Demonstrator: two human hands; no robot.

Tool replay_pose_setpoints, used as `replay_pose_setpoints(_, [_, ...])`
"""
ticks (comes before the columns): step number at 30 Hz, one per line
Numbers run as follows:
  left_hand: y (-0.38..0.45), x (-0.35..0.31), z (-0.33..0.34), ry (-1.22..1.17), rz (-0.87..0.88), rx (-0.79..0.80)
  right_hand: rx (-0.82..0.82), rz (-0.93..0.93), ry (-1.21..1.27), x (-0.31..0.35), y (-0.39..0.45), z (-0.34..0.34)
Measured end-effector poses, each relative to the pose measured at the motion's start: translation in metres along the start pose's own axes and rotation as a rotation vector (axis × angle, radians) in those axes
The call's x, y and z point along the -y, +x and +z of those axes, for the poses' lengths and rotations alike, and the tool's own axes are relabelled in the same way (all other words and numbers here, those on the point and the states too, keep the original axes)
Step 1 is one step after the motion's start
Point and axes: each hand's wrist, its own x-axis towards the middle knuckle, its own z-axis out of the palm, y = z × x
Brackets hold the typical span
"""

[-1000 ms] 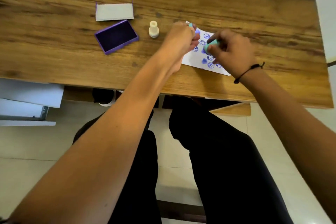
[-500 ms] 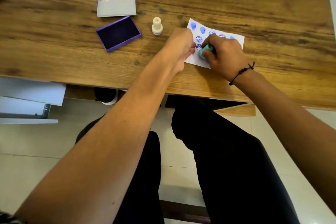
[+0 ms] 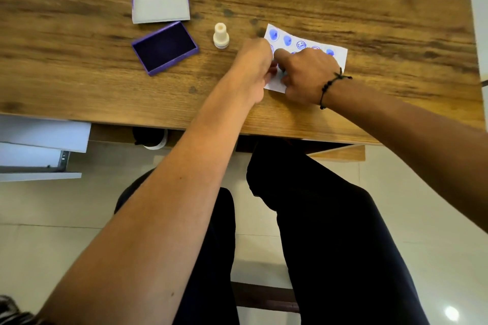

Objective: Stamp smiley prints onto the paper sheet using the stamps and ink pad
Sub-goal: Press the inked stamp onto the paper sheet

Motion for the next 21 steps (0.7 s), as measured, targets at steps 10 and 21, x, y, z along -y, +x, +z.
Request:
replay_pose_setpoints(10, [0.0004,-0.0013,0.0019,-0.072,-0.026,-0.002,0.011,-0.043,-0.011,-0.0036,-0.0005,0.0041])
replay_pose_setpoints(21, [0.0001,-0.0017,0.002,-0.056,-0.051,-0.015,-0.015,-0.065,-0.022,-0.0071,0.0004,0.0064])
